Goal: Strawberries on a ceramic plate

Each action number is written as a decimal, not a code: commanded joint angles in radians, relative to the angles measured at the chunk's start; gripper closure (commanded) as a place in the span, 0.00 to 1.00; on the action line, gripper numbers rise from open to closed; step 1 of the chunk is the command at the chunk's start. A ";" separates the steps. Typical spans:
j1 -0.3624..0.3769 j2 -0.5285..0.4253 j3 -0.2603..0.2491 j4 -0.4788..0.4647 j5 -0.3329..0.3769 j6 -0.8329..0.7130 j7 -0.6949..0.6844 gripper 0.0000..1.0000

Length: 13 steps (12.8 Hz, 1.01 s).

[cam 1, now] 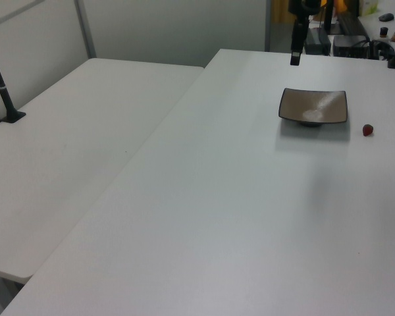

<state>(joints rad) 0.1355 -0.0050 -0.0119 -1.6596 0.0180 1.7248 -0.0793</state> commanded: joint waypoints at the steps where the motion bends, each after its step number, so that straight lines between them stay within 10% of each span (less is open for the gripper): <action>1: 0.009 -0.013 -0.010 -0.026 -0.001 0.021 0.009 0.00; 8: 0.006 -0.018 -0.010 -0.025 -0.001 0.006 -0.038 0.00; 13: -0.017 -0.020 -0.036 -0.023 -0.001 -0.017 -0.521 0.00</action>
<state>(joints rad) 0.1214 -0.0050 -0.0237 -1.6641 0.0180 1.7302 -0.4067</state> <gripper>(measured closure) 0.000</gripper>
